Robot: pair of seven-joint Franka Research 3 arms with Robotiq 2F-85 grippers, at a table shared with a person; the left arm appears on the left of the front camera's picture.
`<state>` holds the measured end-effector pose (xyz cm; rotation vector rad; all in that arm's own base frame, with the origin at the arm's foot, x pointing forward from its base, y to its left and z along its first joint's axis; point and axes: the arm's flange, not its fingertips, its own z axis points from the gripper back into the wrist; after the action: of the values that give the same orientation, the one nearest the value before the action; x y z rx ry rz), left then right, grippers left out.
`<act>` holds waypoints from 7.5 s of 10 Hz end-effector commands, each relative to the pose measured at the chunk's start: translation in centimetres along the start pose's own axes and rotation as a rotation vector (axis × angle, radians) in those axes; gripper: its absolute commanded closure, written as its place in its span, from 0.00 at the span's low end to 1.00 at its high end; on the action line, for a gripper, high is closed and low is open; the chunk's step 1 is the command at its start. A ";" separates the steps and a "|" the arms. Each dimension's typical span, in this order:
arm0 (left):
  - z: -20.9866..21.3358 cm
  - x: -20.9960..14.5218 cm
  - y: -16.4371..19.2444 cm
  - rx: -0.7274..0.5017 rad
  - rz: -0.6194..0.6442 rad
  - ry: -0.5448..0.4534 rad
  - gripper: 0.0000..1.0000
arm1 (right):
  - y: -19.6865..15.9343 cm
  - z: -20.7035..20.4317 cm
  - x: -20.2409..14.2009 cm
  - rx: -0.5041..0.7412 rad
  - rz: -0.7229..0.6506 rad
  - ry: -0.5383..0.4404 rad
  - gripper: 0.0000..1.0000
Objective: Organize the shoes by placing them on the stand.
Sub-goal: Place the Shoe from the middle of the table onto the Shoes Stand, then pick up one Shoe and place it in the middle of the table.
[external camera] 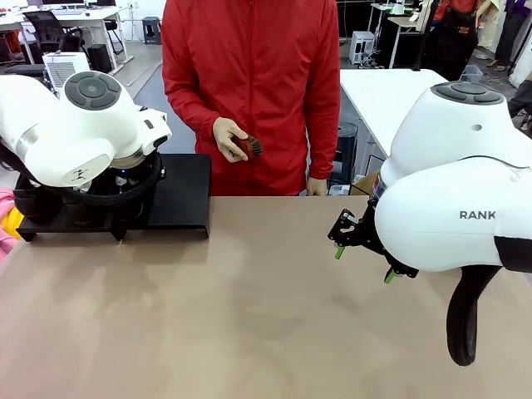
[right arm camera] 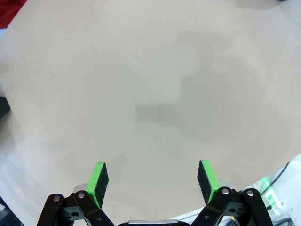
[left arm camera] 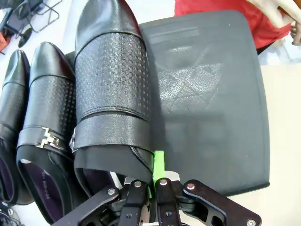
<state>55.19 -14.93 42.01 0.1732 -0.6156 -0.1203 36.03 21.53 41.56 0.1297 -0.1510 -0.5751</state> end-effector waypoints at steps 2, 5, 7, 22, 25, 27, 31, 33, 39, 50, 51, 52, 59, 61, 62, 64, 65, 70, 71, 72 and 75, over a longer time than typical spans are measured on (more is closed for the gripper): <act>-0.7 0.7 0.0 0.011 0.049 -0.005 0.60 | 0.2 0.1 0.3 0.016 0.014 0.011 0.00; 0.3 1.1 0.4 0.008 0.110 -0.027 0.60 | 0.2 0.1 0.3 0.016 0.014 0.011 0.00; 2.4 1.1 0.7 -0.016 0.165 -0.050 0.60 | 0.2 0.1 0.3 0.016 0.014 0.011 0.00; 16.3 3.9 -0.6 0.016 0.111 -0.433 0.60 | 0.2 0.1 0.3 0.016 0.014 0.011 0.00; 20.9 1.5 -1.8 -0.133 0.131 -0.477 0.60 | 0.2 0.1 0.3 0.016 0.014 0.011 0.00; 22.5 -1.0 -4.2 -0.303 0.162 -0.215 0.60 | 0.2 0.1 0.3 0.016 0.014 0.011 0.00; 22.6 -3.5 -6.3 -0.421 0.125 -0.011 0.60 | 0.0 0.0 0.0 0.000 0.001 0.000 0.00; 21.5 -3.9 -6.0 -0.473 0.122 0.076 0.60 | -1.4 0.1 6.4 -0.026 0.072 -0.038 0.00; 17.3 -1.3 -5.3 -0.523 0.120 0.136 0.60 | -5.1 -2.7 18.8 0.103 0.757 -0.026 0.00; 17.6 -2.0 -5.7 -0.491 0.118 0.138 0.60 | -6.8 -2.0 21.6 -0.029 0.823 -0.047 0.00; 17.6 -2.0 -5.7 -0.491 0.118 0.138 0.60 | -7.4 -2.2 22.5 -0.062 0.840 -0.034 0.00; 17.6 -2.0 -5.7 -0.491 0.118 0.138 0.60 | -8.1 -2.6 23.3 -0.087 0.867 -0.033 0.00; 17.6 -2.0 -5.7 -0.491 0.118 0.138 0.60 | -10.3 -5.6 27.8 -0.184 0.841 0.028 0.00; 17.6 -2.0 -5.7 -0.491 0.118 0.138 0.60 | -10.7 -6.2 28.0 -0.198 0.845 0.045 0.00; 17.6 -2.0 -5.7 -0.491 0.118 0.138 0.60 | -10.9 -6.7 28.0 -0.204 0.850 0.061 0.00; 17.6 -2.0 -5.7 -0.491 0.118 0.138 0.60 | -11.1 -7.8 28.1 -0.207 0.853 0.103 0.00; 17.6 -2.0 -5.7 -0.491 0.118 0.138 0.60 | -11.1 -8.2 28.0 -0.204 0.852 0.125 0.00; 17.6 -2.0 -5.7 -0.491 0.118 0.138 0.60 | -12.1 -10.2 29.4 -0.239 0.820 0.107 0.37; 17.6 -2.0 -5.7 -0.491 0.118 0.138 0.60 | -12.2 -10.2 29.5 -0.240 0.813 0.101 0.57; 17.6 -2.0 -5.7 -0.491 0.118 0.138 0.60 | -12.3 -10.0 29.6 -0.244 0.808 0.092 0.76; 17.6 -2.0 -5.7 -0.491 0.118 0.138 0.60 | -12.7 -9.1 30.5 -0.237 0.783 0.061 1.00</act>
<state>43.42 -22.81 53.94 -0.3222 -0.4426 -0.1427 55.68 -4.77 33.55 -0.1046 -0.0342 0.2101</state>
